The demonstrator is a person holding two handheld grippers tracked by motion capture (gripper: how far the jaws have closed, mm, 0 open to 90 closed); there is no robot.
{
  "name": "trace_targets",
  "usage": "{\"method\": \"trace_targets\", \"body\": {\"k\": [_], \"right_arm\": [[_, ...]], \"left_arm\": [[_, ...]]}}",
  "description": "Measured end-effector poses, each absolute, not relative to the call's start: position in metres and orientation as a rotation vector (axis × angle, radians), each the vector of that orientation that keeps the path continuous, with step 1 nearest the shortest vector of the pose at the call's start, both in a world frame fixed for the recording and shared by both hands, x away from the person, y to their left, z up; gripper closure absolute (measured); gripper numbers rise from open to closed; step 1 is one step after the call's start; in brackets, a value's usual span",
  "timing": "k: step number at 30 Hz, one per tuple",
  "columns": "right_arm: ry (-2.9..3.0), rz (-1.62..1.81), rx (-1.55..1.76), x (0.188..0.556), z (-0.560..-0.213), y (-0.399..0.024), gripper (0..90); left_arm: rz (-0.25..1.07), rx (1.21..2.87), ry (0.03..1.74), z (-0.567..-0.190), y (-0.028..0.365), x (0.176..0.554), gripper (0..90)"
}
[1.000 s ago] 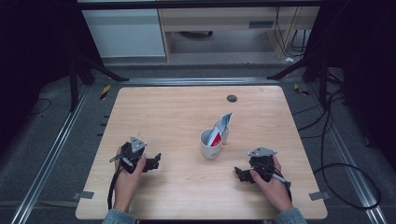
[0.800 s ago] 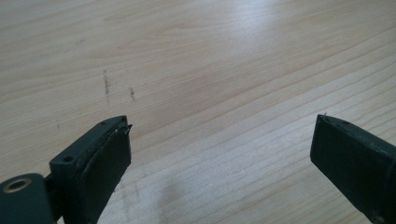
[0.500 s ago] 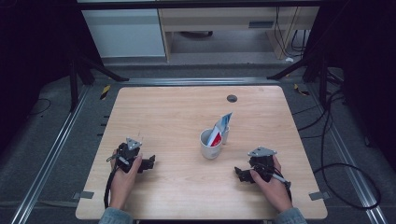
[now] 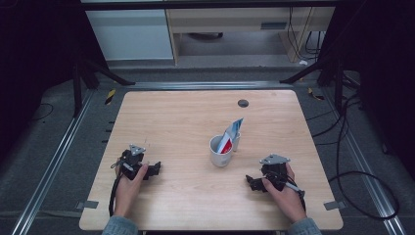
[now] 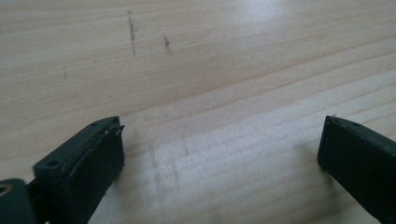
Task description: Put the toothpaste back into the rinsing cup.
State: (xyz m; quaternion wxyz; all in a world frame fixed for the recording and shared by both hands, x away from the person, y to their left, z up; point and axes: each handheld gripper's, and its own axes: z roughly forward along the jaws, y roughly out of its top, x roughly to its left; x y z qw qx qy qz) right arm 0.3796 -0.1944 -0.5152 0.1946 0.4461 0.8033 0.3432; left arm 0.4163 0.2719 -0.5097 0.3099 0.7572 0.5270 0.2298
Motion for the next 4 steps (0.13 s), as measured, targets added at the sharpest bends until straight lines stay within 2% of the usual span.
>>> {"method": "trace_targets", "body": {"k": [4], "right_arm": [[2.252, 0.962, 1.25, 0.3796, -0.5153, -0.1944, 0.4]], "left_arm": [[0.598, 2.009, 1.376, -0.5097, 0.2738, 0.4216, 0.0]]}}
